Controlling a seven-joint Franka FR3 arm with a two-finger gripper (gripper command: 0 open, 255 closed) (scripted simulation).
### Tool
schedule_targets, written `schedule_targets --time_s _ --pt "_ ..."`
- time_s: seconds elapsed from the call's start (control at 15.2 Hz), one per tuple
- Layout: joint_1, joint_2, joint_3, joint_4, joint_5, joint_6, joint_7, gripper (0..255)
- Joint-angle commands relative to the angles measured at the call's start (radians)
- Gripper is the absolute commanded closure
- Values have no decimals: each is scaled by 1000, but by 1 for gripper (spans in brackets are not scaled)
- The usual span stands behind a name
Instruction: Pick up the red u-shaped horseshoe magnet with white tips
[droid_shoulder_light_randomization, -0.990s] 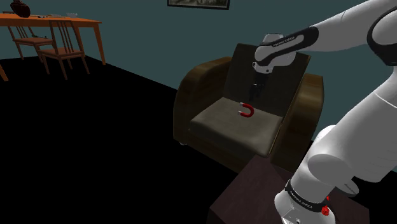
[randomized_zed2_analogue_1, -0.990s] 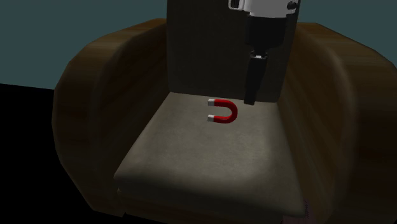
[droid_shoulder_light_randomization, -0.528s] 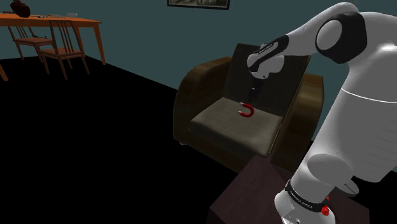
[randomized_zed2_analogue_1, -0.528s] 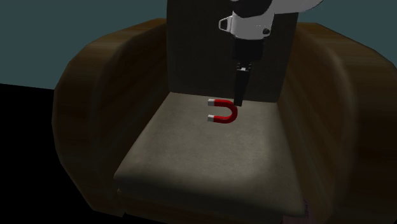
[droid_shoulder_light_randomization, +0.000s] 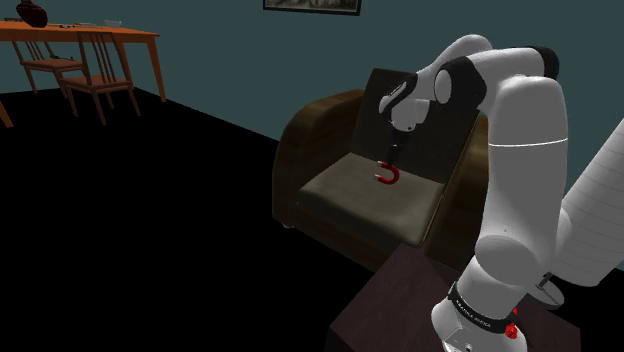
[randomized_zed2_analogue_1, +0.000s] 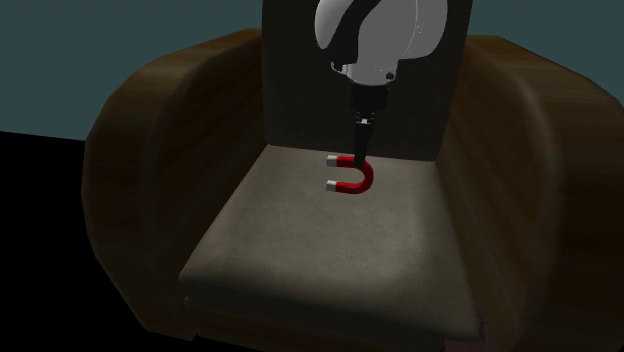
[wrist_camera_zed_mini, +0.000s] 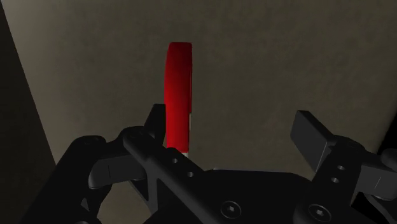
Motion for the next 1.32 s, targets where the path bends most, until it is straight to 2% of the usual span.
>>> schedule_targets --time_s 0.0,0.13,0.73,0.79,1.25 --pt "-49 87 25 86 43 -11 -45 0" --pt "-93 162 49 169 71 -24 -76 0" --pt "-112 221 78 155 107 44 -98 0" --pt "-113 221 78 157 107 43 -98 255" --pt "-113 221 78 156 108 44 -98 255"
